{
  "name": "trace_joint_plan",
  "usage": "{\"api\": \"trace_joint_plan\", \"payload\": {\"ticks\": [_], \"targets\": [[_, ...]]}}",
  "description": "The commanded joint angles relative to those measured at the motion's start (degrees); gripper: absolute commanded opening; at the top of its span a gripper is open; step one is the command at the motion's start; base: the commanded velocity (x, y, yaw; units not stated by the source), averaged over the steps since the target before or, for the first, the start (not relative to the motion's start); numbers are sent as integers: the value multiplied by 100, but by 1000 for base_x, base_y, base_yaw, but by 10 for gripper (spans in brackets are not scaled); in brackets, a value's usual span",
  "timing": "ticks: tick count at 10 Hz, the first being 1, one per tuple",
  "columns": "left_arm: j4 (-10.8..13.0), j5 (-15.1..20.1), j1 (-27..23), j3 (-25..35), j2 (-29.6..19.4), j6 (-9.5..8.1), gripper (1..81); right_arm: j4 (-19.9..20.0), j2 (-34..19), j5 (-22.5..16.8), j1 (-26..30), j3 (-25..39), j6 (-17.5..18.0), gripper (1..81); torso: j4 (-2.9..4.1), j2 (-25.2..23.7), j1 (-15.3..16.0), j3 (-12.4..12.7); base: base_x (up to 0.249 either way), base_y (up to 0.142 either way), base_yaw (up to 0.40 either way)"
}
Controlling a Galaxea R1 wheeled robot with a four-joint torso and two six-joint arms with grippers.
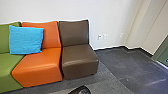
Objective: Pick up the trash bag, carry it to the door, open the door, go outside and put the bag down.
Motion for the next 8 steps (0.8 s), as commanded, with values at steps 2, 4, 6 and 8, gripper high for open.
{"api": "trace_joint_plan", "payload": {"ticks": [2,4,6,8], "targets": [[-49,457,-715,-351,280,-71,811,161,-261,-307,561,185,31,811,0,-724,463,-437,0,0,0],[-32,597,-847,-520,431,-62,811,161,-261,-307,605,229,57,811,0,-1078,680,-566,0,0,0],[-40,712,-1049,-529,457,-71,811,152,-243,-307,614,238,75,811,0,-1391,881,-819,0,0,0],[-40,817,-1286,-555,483,-71,811,152,-252,-307,614,238,75,811,0,-1771,1119,-638,0,0,0]]}}
